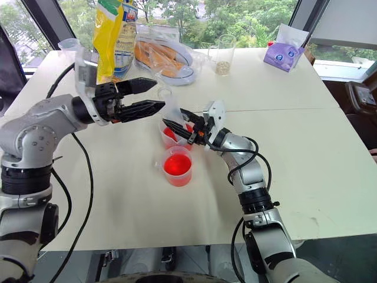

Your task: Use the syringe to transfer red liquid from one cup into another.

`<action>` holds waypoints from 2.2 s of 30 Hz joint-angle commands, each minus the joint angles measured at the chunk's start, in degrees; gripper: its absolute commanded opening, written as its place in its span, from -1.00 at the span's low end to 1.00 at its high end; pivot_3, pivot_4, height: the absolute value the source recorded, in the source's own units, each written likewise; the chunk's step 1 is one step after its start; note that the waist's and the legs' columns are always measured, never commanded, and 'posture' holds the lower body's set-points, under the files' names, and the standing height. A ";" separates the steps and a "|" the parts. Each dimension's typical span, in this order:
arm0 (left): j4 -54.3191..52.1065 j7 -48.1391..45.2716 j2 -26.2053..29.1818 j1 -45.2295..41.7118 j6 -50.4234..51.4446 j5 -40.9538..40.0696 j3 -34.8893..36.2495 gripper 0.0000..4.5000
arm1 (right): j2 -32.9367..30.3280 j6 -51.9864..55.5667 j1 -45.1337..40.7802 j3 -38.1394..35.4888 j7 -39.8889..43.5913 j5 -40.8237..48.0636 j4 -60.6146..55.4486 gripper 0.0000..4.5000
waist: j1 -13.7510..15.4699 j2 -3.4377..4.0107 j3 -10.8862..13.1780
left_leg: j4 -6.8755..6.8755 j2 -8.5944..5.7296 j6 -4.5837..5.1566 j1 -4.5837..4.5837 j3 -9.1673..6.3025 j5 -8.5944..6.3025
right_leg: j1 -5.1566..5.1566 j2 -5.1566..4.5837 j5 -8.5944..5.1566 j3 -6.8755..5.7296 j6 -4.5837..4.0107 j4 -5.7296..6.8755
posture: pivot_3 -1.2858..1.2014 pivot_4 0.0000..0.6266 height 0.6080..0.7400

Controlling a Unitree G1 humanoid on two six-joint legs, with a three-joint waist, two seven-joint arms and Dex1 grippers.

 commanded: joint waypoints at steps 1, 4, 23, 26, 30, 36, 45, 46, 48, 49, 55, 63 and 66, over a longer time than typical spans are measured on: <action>0.65 -0.01 -0.39 -1.42 -1.52 1.42 0.45 1.00 | -0.31 -0.99 -0.17 0.35 0.59 0.16 -1.96 -0.38 | 0.01 0.00 0.00 | 0.00 0.00 0.00 0.00 0.00 0.00 | 0.00 0.00 0.00 0.00 0.00 0.00 | 0.03 -0.52 1.00; 1.35 -0.11 -0.94 -1.53 -1.69 2.19 0.30 1.00 | -0.35 -0.69 -0.22 0.54 0.75 0.33 -2.43 -0.38 | 0.02 0.00 0.00 | 0.00 0.00 0.00 0.00 0.00 0.00 | 0.00 0.00 0.00 0.00 0.00 0.00 | 0.03 -0.52 1.00; 1.25 -0.92 -2.88 -0.47 -1.61 4.33 -0.02 -0.97 | -0.32 -0.28 -1.55 1.63 1.40 0.34 -1.79 -0.38 | -0.02 0.00 0.00 | 0.00 0.00 0.00 0.00 -0.01 0.00 | 0.00 0.00 0.00 0.00 0.00 0.00 | 0.03 -0.52 1.00; 1.10 -0.89 -2.74 -0.79 -1.78 4.41 0.42 -0.97 | -0.42 0.17 -1.82 2.09 1.88 0.11 -1.20 -0.38 | -0.02 0.00 0.00 | 0.00 0.00 0.00 0.00 -0.01 0.00 | 0.00 0.00 0.00 -0.01 0.00 0.00 | 0.03 -0.52 1.00; 1.41 -0.54 -2.37 -2.00 -2.12 4.55 1.25 -0.97 | -0.39 0.68 -2.33 2.59 2.50 -0.12 -0.18 -0.38 | -0.02 0.00 0.00 | 0.00 0.00 0.00 0.00 -0.01 0.00 | 0.00 0.00 0.00 0.00 0.00 0.00 | 0.03 -0.52 1.00; 1.82 -0.27 -1.52 -3.88 -2.76 4.94 2.21 -0.97 | -0.18 0.67 -3.32 2.97 3.20 -0.74 2.69 -0.38 | -0.12 0.00 0.00 | 0.00 0.01 0.00 0.01 -0.01 0.00 | 0.00 0.00 0.00 0.00 0.00 0.02 | 0.03 -0.52 1.00; 2.37 -0.04 -0.47 -6.09 -3.56 5.43 3.48 -0.97 | 0.04 0.21 -4.24 3.43 3.92 -1.18 5.68 -0.38 | -0.15 0.00 0.00 | 0.01 0.01 -0.01 0.01 -0.01 0.01 | 0.00 0.00 0.00 0.00 0.00 0.03 | 0.03 -0.52 1.00; 2.44 0.03 -0.38 -6.32 -3.67 5.52 3.62 -0.97 | 0.04 0.30 -4.28 3.45 3.98 -1.19 5.89 -0.38 | -0.15 0.00 0.00 | 0.01 0.01 -0.01 0.01 -0.01 0.01 | 0.00 0.00 0.00 -0.01 0.00 0.04 | 0.03 -0.52 1.00; 2.54 -0.02 -0.09 -6.69 -3.96 5.73 3.81 -0.97 | 0.05 0.22 -4.34 3.47 4.05 -1.26 6.31 -0.38 | -0.13 0.00 0.00 | 0.01 0.01 -0.01 0.01 -0.01 0.01 | 0.00 0.00 0.00 0.00 0.00 0.04 | 0.03 -0.52 1.00; 2.62 -0.01 0.03 -6.89 -3.99 5.73 3.93 -0.97 | 0.05 0.17 -4.35 3.47 4.07 -1.30 6.47 -0.38 | -0.14 0.00 0.00 | 0.01 0.01 -0.01 0.01 -0.01 0.01 | 0.00 0.00 0.00 0.00 0.00 0.04 | 0.03 -0.52 1.00; 2.93 0.00 0.25 -8.02 -4.32 6.02 4.18 -0.97 | -0.19 0.21 -4.07 3.49 4.11 -1.47 6.83 -0.38 | -0.12 0.00 0.00 | 0.01 0.01 -0.01 0.01 -0.01 0.01 | 0.00 0.00 0.00 0.00 0.00 0.04 | 0.03 -0.52 1.00; 3.17 -0.18 0.21 -9.20 -4.59 6.26 4.21 -0.97 | -0.43 0.48 -3.49 3.53 4.04 -1.60 6.45 -0.38 | -0.14 0.00 0.00 | 0.01 0.01 -0.01 0.01 -0.01 0.01 | 0.00 0.00 0.00 0.00 0.00 0.05 | 0.03 -0.52 1.00; 3.33 -0.33 0.27 -9.46 -4.70 6.36 4.24 -0.97 | -0.43 0.59 -3.41 3.54 3.98 -1.61 6.32 -0.38 | -0.15 0.00 0.00 | 0.01 0.01 -0.01 0.01 -0.01 0.01 | 0.00 0.00 0.00 0.00 0.00 0.05 | 0.03 -0.52 1.00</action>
